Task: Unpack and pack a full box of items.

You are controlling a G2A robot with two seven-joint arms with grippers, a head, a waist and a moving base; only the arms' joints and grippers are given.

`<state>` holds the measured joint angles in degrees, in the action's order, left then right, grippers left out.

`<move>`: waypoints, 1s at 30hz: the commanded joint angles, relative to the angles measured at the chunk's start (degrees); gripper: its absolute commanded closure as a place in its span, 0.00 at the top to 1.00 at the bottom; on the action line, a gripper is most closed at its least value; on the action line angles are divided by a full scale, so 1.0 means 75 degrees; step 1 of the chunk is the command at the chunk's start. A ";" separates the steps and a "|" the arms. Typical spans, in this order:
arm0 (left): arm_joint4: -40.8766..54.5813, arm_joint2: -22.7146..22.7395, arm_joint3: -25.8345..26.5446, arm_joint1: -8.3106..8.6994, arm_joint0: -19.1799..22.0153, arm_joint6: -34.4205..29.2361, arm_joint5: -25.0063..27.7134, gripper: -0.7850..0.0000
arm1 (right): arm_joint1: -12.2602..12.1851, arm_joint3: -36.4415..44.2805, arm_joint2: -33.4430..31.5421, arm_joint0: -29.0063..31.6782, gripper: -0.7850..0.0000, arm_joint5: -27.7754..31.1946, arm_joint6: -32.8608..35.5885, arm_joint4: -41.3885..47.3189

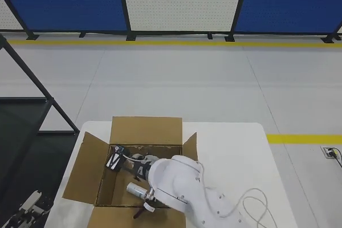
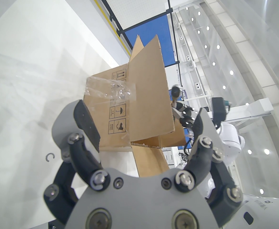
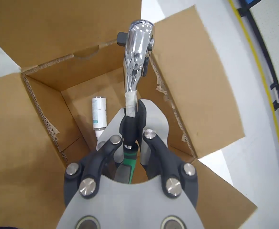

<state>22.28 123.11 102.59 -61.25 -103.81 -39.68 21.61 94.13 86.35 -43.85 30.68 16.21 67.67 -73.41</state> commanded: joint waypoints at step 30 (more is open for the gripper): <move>0.0000 0.0000 0.0000 0.0000 0.0000 0.0000 0.0000 1.00 | 0.1303 -0.6107 0.1555 -0.1618 0.00 -0.0069 -0.1964 0.0835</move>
<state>22.28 123.11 102.59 -61.25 -103.81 -39.68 21.61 103.51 41.80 -32.42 18.79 15.86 53.51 -67.18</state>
